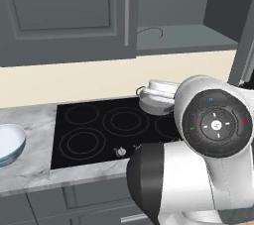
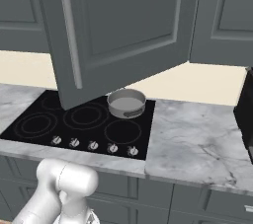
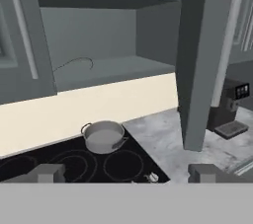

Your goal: Open the cabinet and move the ladle to the pot. Then close the cabinet.

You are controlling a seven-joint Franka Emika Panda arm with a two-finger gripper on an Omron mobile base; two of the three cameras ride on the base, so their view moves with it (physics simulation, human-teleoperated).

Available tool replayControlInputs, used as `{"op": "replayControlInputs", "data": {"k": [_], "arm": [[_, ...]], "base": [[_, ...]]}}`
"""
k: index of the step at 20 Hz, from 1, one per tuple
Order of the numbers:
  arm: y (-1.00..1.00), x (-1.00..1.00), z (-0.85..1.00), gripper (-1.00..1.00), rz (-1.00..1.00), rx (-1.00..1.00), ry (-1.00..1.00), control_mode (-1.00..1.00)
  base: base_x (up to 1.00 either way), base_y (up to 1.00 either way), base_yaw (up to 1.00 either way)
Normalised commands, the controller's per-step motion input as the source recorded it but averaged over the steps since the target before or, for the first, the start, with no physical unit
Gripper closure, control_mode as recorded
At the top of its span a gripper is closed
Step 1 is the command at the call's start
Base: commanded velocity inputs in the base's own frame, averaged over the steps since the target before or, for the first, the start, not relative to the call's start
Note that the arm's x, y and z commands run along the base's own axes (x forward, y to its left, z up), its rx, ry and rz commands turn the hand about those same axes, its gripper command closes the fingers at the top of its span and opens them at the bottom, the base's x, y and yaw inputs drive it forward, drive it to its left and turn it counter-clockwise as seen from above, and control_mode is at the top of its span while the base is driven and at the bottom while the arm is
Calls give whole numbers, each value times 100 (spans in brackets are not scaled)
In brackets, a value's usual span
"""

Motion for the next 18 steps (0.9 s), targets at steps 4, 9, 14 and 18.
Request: {"op": "replayControlInputs", "data": {"k": [4, 9, 14, 18], "arm": [[0, 81, 0, -100, -11, -7, 0, -100], [-4, 75, 0, -100, -17, -10, 0, -100], [-22, 54, 0, -100, -22, -12, 0, -100], [-44, 25, 0, -100, -26, -14, -1, -100]], "base": [[0, 0, 0], [0, 0, 0], [0, 0, 0], [0, 0, 0]]}}
